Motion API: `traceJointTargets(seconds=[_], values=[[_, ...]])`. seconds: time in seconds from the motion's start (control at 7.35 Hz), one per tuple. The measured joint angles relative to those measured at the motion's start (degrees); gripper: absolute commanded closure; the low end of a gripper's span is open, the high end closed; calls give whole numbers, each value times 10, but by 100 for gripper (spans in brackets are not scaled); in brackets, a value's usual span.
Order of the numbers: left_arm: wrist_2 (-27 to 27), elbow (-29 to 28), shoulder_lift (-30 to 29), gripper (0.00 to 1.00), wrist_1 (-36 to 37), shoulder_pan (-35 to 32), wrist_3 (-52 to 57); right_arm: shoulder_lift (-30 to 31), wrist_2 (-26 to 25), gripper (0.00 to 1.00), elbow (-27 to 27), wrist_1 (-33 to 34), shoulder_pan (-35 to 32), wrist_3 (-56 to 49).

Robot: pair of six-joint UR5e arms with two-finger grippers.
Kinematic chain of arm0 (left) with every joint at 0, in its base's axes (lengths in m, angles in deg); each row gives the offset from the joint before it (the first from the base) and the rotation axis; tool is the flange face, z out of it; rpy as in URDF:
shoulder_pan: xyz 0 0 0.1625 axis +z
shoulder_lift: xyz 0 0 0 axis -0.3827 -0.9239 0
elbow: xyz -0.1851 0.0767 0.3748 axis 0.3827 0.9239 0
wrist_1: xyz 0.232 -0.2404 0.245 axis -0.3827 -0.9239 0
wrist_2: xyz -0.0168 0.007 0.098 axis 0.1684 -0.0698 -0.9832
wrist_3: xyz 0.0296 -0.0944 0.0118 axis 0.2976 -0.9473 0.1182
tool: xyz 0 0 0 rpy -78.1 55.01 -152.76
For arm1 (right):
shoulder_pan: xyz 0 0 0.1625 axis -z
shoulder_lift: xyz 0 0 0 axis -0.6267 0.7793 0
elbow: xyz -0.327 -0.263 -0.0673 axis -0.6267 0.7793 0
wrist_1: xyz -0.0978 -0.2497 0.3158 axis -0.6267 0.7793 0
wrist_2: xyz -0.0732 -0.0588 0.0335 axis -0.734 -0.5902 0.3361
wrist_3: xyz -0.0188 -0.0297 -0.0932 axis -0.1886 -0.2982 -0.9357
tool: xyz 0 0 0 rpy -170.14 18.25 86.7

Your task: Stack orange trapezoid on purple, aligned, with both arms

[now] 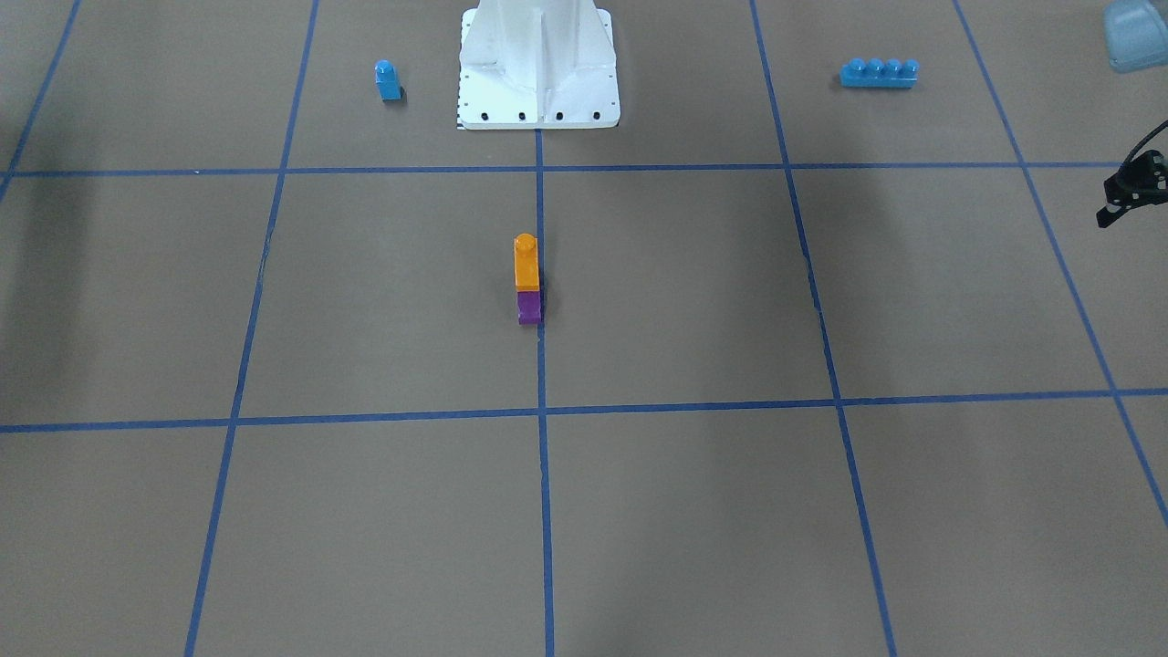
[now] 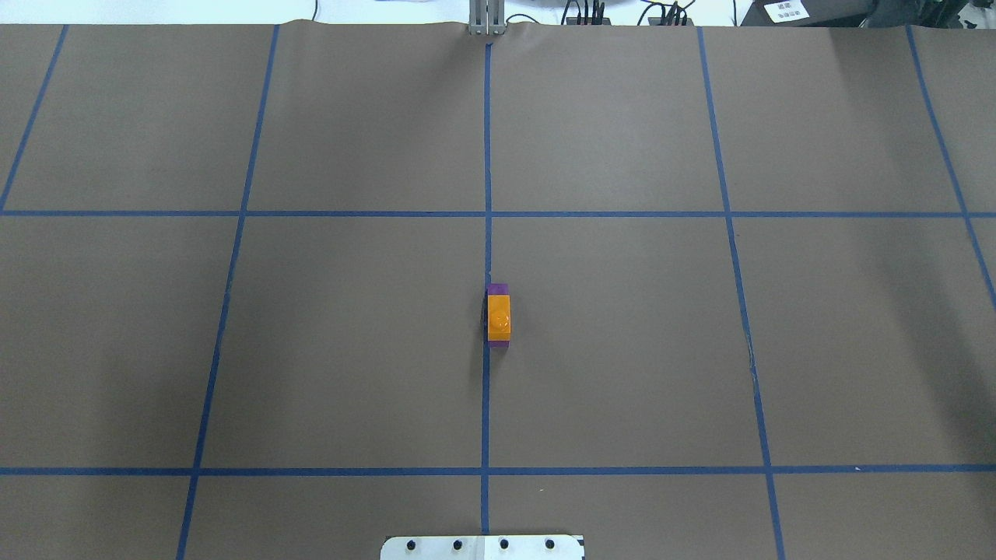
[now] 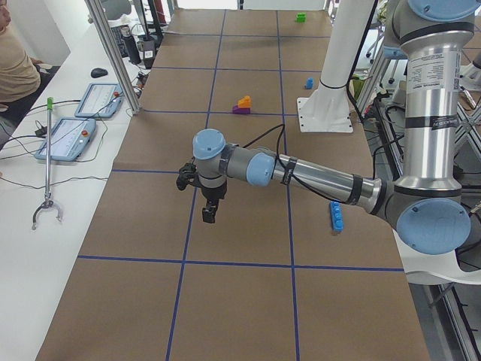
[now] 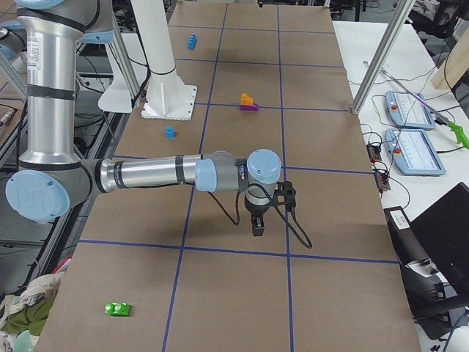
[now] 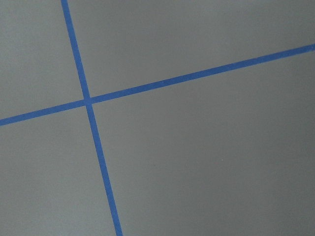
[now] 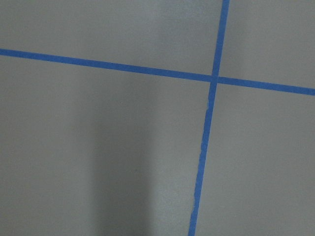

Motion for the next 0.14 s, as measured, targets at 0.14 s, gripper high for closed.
traceJointTargets(seconds=[0.14], values=[[-1, 0, -5, 0, 0, 0, 0, 5, 6, 0, -5, 0, 0, 0]])
